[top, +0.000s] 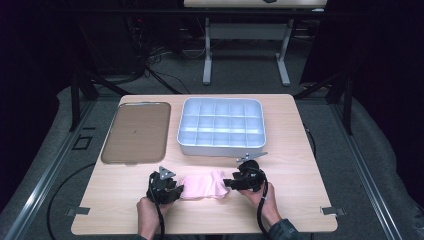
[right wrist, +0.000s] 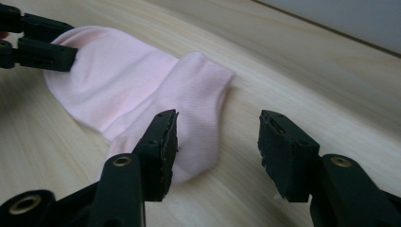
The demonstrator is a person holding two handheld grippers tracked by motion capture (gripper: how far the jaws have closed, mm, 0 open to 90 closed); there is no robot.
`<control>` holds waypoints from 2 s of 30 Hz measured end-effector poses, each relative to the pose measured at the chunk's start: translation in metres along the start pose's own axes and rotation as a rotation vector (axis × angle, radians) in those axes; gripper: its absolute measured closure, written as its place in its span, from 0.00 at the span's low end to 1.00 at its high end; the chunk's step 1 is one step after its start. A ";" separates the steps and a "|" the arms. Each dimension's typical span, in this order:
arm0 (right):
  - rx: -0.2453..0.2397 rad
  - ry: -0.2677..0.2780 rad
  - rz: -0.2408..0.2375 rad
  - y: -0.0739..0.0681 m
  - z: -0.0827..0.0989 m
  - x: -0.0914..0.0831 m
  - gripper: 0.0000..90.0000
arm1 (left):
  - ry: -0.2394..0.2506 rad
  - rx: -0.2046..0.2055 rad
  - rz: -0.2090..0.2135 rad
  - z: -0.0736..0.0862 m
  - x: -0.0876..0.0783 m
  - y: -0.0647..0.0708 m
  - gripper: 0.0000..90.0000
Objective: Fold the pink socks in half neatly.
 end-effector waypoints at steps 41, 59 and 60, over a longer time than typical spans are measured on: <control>-0.116 -0.028 0.143 0.019 0.017 -0.026 0.89 | 0.056 0.028 0.090 -0.024 0.022 0.026 0.92; 0.024 0.015 0.102 0.031 0.031 -0.038 0.67 | 0.079 0.040 0.081 -0.018 0.012 0.020 0.70; 0.028 0.014 0.107 0.032 0.031 -0.036 0.69 | 0.078 0.046 0.080 -0.018 0.012 0.021 0.72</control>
Point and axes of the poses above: each handheld gripper's, and its own axes: x roughly forward along the jaws, z roughly out of its underside, y roughly to its right, the point moved 5 cm from there along x, roughly forward along the jaws, and after that the axes turned 8 degrees about z, right-handed, at the moved point
